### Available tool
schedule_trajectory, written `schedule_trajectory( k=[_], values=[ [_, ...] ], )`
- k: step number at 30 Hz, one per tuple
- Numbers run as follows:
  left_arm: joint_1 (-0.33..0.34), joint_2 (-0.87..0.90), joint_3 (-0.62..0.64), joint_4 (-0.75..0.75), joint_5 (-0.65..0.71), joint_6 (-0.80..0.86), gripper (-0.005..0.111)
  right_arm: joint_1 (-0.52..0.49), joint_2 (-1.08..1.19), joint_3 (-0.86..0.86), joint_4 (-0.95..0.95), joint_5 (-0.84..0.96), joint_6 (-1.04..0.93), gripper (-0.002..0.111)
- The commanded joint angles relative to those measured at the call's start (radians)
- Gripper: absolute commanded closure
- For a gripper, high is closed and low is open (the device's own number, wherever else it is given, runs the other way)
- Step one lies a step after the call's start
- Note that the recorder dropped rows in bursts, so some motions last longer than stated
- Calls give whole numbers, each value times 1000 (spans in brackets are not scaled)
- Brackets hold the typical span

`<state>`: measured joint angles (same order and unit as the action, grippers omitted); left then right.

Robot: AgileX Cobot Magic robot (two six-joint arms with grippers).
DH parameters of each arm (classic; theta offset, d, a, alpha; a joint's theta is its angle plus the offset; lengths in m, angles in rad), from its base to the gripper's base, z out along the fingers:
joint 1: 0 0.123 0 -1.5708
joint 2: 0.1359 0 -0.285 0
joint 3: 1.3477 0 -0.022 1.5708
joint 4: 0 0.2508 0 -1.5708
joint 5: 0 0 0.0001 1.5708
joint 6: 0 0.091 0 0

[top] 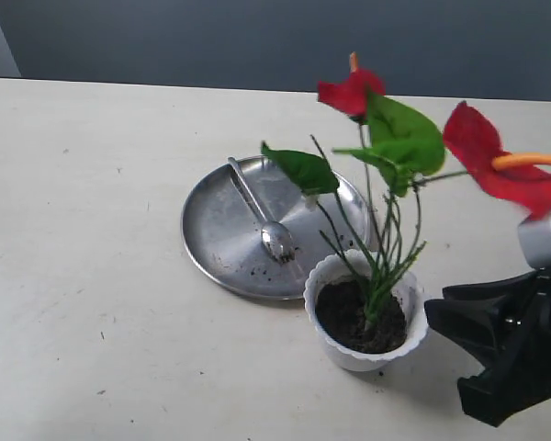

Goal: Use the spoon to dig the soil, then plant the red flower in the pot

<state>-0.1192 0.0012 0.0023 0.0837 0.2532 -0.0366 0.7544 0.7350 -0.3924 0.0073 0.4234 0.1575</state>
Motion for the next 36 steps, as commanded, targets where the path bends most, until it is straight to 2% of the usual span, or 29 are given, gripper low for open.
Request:
schedule_trajectory(
  k=[1,18,20,22,30,36],
  values=[
    [-5,-1,-2,1,-14,-6,106,3,-42,6,15,52,0,85],
    [-5,-1,-2,1,-14,-6,106,3,-43,-33,81,199,4,86],
    [-5,-1,-2,1,-14,-6,106,3,-43,-62,76,233,4,95],
    [-5,-1,-2,1,-14,-6,106,3,-43,-89,63,260,4,109],
    [-5,-1,-2,1,-14,-6,106,3,-75,-171,13,277,4,109],
    [-5,-1,-2,1,-14,-6,106,3,-211,-218,-7,277,8,109]
  ],
)
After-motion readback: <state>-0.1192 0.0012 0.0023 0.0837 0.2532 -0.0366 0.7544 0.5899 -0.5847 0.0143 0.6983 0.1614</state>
